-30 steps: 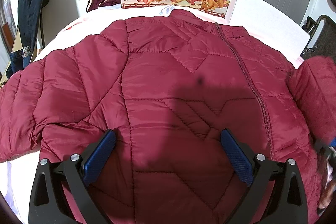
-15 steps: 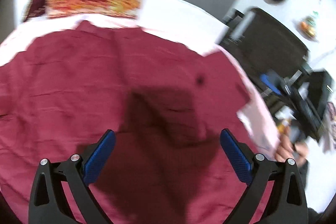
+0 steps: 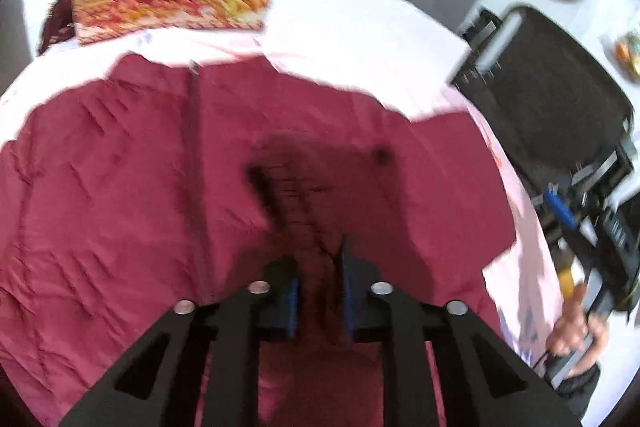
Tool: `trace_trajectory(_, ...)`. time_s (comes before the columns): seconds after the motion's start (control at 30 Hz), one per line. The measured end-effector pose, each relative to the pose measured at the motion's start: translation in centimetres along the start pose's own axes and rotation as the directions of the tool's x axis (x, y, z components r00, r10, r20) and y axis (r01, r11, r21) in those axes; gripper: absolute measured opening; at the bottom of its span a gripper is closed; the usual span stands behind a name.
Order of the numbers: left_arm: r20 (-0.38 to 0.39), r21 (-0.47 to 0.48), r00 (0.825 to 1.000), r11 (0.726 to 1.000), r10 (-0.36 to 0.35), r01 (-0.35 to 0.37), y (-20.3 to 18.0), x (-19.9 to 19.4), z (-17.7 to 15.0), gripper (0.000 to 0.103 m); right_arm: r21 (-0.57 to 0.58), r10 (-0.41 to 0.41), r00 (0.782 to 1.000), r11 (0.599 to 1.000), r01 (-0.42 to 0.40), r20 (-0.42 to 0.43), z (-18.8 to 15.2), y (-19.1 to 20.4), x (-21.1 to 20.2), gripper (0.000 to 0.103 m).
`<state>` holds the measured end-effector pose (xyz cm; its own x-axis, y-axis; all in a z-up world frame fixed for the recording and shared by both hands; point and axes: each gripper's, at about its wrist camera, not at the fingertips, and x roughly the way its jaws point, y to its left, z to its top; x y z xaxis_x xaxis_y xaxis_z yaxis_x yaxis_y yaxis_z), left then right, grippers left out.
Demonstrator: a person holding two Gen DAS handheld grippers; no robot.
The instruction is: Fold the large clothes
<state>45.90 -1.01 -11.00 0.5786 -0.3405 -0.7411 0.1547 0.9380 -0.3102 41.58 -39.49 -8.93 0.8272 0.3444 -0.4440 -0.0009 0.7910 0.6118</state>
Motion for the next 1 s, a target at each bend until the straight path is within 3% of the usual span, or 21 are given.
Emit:
trace_trajectory(0.1,0.086,-0.027,0.996,0.999,0.037,-0.035,2.0,-3.0,1.3,0.014,0.01,0.019,1.0,1.0,-0.019,-0.008,0.0,-0.2,0.2,0.048)
trace_trajectory(0.23,0.15,-0.089,0.98,0.989,0.131,-0.118,7.1,-6.3,1.4,0.014,-0.092,0.043,0.998,0.995,-0.047,-0.05,-1.0,2.5,0.8,0.048)
trace_trajectory(0.37,0.104,-0.129,0.969,0.969,0.225,-0.211,11.6,-4.9,-0.4,0.014,-0.268,0.009,0.994,0.963,-0.037,-0.105,-3.4,6.4,2.3,0.048)
trace_trajectory(0.43,0.069,-0.14,0.97,0.965,0.233,-0.222,13.0,-3.0,-1.6,0.015,-0.347,-0.037,0.991,0.938,-0.009,-0.127,-4.7,7.6,3.4,0.048)
trace_trajectory(0.57,0.044,-0.148,0.975,0.966,0.219,-0.211,14.3,-2.1,-2.6,0.031,-0.425,-0.168,0.965,0.902,0.068,-0.202,-6.9,7.5,6.5,0.047)
trace_trajectory(0.6,0.052,-0.142,0.973,0.966,0.224,-0.215,14.2,-2.3,-2.5,0.046,-0.433,-0.211,0.952,0.896,0.097,-0.223,-7.3,7.0,7.5,0.047)
trace_trajectory(0.67,0.079,-0.133,0.963,0.961,0.256,-0.244,13.9,-2.9,-2.6,0.066,-0.396,-0.207,0.944,0.913,0.092,-0.257,-7.3,6.1,8.1,0.047)
trace_trajectory(0.77,0.121,-0.119,0.946,0.951,0.3,-0.286,13.5,-4.4,-2.7,0.068,-0.371,-0.208,0.956,0.921,0.121,-0.206,-6.7,5.7,6.9,0.047)
trace_trajectory(0.83,0.174,-0.119,0.923,0.938,0.344,-0.327,13.4,-6.0,-2.6,0.071,-0.367,-0.237,0.966,0.912,0.185,-0.102,-5.9,6.2,4.9,0.047)
trace_trajectory(0.97,0.298,-0.152,0.849,0.9,0.437,-0.409,12.5,-9.5,-2.4,0.085,-0.388,-0.204,0.978,0.898,0.208,0.051,-3.9,9.3,1.7,0.05)
trace_trajectory(1.0,0.317,-0.148,0.848,0.905,0.425,-0.398,12.0,-10.0,-2.1,0.086,-0.414,-0.206,0.977,0.886,0.211,0.057,-3.4,10.5,1.7,0.05)
